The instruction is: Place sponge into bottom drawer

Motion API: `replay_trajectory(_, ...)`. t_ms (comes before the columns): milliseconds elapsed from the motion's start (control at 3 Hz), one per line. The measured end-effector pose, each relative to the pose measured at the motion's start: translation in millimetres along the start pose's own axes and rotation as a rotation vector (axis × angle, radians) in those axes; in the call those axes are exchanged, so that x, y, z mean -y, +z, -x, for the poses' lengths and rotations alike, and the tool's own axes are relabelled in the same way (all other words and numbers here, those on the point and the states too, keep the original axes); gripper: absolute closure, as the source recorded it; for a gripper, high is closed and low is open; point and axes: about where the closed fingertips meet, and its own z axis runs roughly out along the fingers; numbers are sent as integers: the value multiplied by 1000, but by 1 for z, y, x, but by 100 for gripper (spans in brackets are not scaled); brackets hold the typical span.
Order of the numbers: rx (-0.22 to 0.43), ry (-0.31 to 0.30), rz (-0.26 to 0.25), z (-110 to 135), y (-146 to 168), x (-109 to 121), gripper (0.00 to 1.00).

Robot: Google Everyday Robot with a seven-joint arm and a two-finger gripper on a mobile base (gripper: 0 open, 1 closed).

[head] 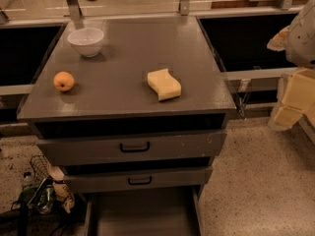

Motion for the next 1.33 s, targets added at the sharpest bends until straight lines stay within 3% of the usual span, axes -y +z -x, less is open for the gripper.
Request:
replay_trajectory(333, 19, -22, -35, 8, 7, 17, 0)
replay_trajectory(667, 53, -45, -39, 18, 19, 35, 0)
replay_trajectory(1333, 149, -102, -1, 30, 44, 61, 0)
